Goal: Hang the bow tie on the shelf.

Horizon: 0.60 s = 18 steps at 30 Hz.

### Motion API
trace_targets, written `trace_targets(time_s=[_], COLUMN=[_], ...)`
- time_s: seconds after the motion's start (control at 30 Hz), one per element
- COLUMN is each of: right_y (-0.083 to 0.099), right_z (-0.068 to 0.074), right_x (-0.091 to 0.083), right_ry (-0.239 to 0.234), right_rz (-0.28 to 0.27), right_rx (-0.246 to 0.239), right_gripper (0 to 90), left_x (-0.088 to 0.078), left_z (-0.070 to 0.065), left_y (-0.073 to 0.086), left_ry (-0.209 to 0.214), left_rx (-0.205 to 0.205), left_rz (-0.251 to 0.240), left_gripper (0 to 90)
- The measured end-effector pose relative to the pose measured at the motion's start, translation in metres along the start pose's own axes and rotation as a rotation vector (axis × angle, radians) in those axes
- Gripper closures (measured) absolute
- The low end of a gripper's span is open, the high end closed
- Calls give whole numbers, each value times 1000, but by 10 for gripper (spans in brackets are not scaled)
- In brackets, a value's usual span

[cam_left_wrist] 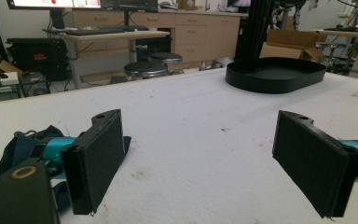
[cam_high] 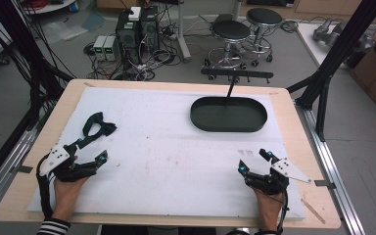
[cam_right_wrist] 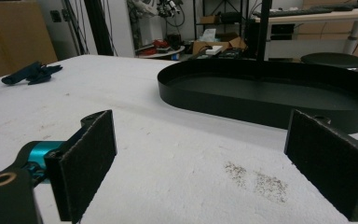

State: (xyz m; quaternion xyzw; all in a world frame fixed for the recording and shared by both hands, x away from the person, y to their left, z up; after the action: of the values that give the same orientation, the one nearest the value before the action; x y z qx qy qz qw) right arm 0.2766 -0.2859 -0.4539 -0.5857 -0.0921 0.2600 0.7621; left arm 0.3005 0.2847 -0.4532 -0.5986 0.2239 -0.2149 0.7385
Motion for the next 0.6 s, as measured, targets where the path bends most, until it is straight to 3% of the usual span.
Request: trace_targets(time_s=[0.6], right_y=[0], right_z=[0], right_x=[1], right_ry=[1], right_rz=[5], right_rx=[5], right_gripper=[81], left_x=[0], left_z=[0], left_y=[0], left_ry=[0], left_rx=[2], left_rz=[7], left_gripper=[169])
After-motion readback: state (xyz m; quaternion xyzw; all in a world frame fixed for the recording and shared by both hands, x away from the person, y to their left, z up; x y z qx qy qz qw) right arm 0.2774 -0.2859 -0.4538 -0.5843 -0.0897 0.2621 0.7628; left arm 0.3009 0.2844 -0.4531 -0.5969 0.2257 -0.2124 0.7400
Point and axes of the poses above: each handheld gripper's, and its own axes: x roughly forward along the jaws, y roughly out of its underside, z roughly to its left, the point moved 2 cm from there along x, roughly forward along the jaws, and after that the axes turned 12 degrees about x, right-handed, at the moved point
